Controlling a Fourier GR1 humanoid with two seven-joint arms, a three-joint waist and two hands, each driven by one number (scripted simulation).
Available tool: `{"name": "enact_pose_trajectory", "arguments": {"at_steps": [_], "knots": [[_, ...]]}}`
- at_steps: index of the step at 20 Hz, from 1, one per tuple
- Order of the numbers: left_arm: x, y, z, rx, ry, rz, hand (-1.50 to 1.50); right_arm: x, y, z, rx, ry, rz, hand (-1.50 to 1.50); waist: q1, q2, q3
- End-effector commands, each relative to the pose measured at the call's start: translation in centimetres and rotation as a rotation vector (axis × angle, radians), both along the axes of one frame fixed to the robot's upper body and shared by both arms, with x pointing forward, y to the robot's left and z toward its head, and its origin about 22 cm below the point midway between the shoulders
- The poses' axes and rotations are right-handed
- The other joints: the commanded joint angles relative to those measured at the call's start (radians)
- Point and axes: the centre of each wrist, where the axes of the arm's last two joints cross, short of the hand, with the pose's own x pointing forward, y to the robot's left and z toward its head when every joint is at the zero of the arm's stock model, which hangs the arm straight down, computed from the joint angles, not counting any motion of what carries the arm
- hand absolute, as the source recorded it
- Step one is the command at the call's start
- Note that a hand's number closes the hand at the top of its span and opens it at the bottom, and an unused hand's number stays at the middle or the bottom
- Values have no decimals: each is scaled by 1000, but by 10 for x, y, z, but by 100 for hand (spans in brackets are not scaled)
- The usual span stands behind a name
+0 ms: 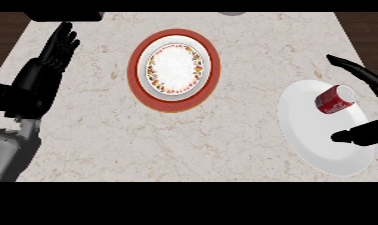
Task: Pick the can from the plate and place it in the plate
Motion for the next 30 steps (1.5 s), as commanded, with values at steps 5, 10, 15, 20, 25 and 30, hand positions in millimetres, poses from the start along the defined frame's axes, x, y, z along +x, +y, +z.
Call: {"name": "enact_pose_trajectory", "arguments": {"at_steps": [5, 10, 15, 20, 25, 30], "knots": [[3, -2, 11, -5, -5, -16, 0, 8, -18, 94, -559, 170, -131, -150, 13, 1, -1], [-9, -4, 4, 8, -5, -18, 0, 1, 7, 78, -777, 355, -75, -150, 18, 0, 0], [3, 0, -21, -1, -9, -20, 0, 23, 31, 64, -823, 379, -86, -150, 15, 8, 2], [-10, -3, 16, -10, -11, -14, 0, 28, 21, 51, -874, 380, -147, -150, 17, 5, 2], [-6, 4, 7, -12, -2, -18, 0, 36, 33, 20, -968, 400, -223, -150, 18, 5, 2], [-3, 3, -11, -4, -11, -12, 0, 43, 26, -7, -997, 445, -217, -150, 15, 6, 2]]}}
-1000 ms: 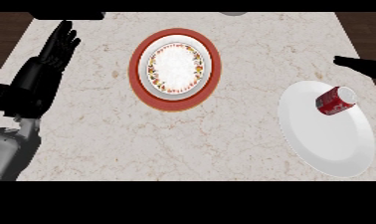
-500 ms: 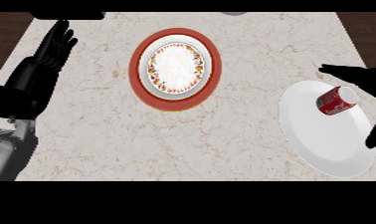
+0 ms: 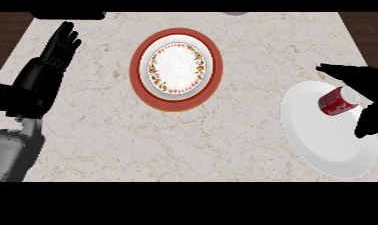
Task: Pick the can from the plate and place it in the plate
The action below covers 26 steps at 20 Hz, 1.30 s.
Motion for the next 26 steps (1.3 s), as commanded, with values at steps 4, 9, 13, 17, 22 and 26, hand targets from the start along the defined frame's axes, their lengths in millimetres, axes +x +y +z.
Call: {"name": "enact_pose_trajectory", "arguments": {"at_steps": [4, 9, 13, 17, 22, 26], "knots": [[4, 1, 2, 3, 6, 9, 0, -1, 5, -49, -31, 33, -19, -150, -4, -1, 0], [1, -7, -5, -4, -3, 18, 0, 2, -24, -50, -16, 80, 0, -150, -5, -1, 0], [-9, -6, -2, 2, -1, -2, 0, 18, -16, -56, -44, 102, -22, -150, 0, -1, 0], [-2, -5, -4, 3, -9, 11, 0, 15, -38, -78, -80, 86, -35, -150, 2, 1, 1], [-12, 1, -1, -12, -22, 4, 0, 8, -34, -86, 28, -117, 23, 150, 5, 0, 1], [-7, 11, 0, -13, 5, 38, 0, -7, -15, -113, 1, -159, -256, 150, -34, -11, -2]]}}
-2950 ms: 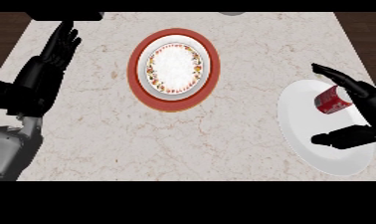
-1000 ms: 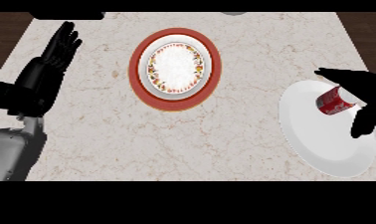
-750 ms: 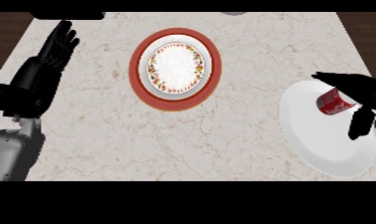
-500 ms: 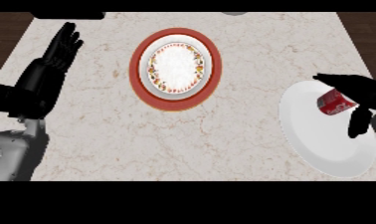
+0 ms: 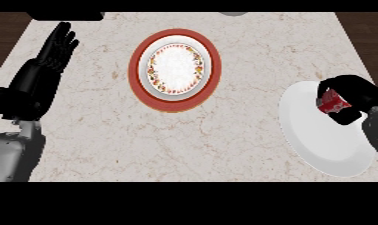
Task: Pick the can from the plate and place it in the plate
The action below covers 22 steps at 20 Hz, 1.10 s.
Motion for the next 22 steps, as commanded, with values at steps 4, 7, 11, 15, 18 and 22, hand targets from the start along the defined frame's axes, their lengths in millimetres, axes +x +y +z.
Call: {"name": "enact_pose_trajectory", "arguments": {"at_steps": [4, 7, 11, 15, 18, 22], "knots": [[-9, 20, -7, 12, 27, 88, 0, -59, -6, -71, 0, 27, -623, 150, -108, -30, -1], [-10, 19, -7, 7, 37, 87, 0, -61, 27, -76, -16, -100, -697, 150, -95, -31, -3], [-12, 22, -5, 15, 38, 77, 0, -66, 64, -58, -25, -290, -710, 150, -84, -27, -3], [-16, 19, -13, 13, 32, 60, 0, -77, 123, -33, 111, -387, -677, 150, -77, -24, -2], [-12, 24, 2, 17, 21, 59, 0, -83, 168, 3, 188, -516, -578, 150, -63, -21, -1], [-7, 9, -9, 1, 21, 45, 0, -99, 222, 62, 347, -629, -458, 150, -49, -12, 1]]}}
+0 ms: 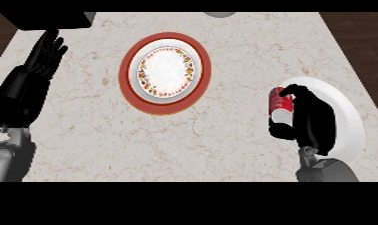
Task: Pick the can from the plate and place it in the plate
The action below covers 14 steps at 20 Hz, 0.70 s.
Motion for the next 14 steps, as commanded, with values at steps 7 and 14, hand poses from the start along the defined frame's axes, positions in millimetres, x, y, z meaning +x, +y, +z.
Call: {"name": "enact_pose_trajectory", "arguments": {"at_steps": [7, 14], "knots": [[20, -18, 21, -5, -25, -54, 0, -45, 119, 99, 172, -241, 174, 150, 58, 24, 8], [7, -19, 10, -8, -32, -79, 0, 1, 161, 116, 200, -227, 187, 150, 75, 27, 9]]}}
